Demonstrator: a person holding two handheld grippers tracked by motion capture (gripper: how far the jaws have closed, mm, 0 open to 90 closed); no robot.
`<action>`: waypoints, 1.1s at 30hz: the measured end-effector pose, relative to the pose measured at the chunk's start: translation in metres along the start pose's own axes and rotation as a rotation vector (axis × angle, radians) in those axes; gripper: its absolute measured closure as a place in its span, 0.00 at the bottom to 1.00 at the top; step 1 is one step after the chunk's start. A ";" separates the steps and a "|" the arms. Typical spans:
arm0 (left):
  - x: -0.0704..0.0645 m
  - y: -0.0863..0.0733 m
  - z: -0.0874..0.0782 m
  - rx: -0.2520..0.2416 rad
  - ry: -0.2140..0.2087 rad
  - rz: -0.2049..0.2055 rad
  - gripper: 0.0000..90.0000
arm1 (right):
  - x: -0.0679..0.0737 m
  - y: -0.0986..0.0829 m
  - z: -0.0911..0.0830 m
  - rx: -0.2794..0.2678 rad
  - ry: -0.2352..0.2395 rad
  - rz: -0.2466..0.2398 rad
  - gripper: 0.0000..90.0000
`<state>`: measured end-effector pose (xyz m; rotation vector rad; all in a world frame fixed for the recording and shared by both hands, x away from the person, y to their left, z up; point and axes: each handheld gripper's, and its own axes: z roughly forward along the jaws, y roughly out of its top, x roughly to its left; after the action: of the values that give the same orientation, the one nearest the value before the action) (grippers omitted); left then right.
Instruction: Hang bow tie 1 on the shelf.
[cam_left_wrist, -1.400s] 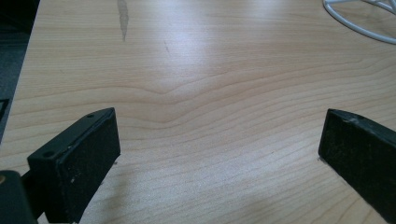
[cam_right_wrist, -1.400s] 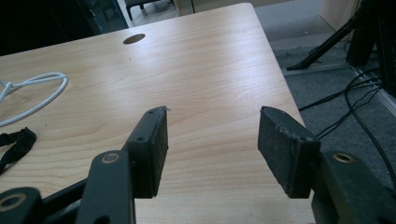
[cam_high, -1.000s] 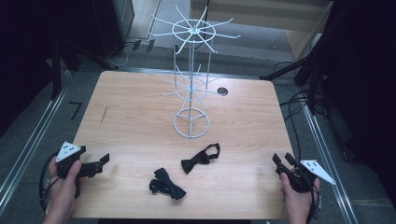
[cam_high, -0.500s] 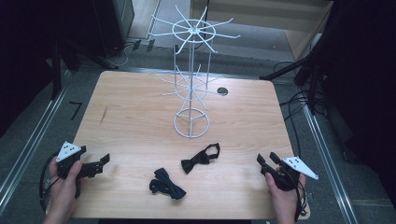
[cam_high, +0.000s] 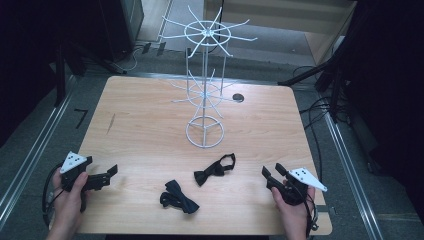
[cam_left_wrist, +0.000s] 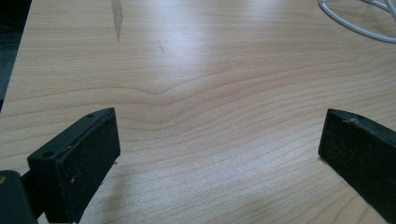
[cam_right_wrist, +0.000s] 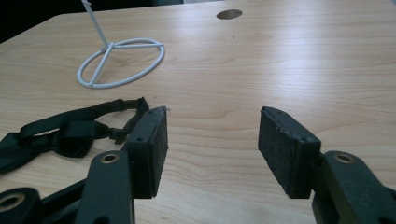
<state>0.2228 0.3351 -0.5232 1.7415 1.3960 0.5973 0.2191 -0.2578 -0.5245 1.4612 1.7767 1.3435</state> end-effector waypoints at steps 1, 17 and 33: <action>0.000 0.000 0.000 -0.001 -0.001 0.000 0.00 | 0.002 0.000 0.000 0.006 0.002 0.003 0.49; 0.000 0.000 0.000 0.000 -0.001 0.001 0.00 | 0.023 -0.003 0.007 0.028 0.041 -0.044 0.49; 0.000 0.000 0.000 -0.005 -0.002 0.001 0.00 | 0.064 -0.009 0.016 0.072 0.150 -0.070 0.52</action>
<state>0.2225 0.3348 -0.5232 1.7385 1.3921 0.5989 0.2078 -0.1925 -0.5250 1.3522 1.9705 1.3982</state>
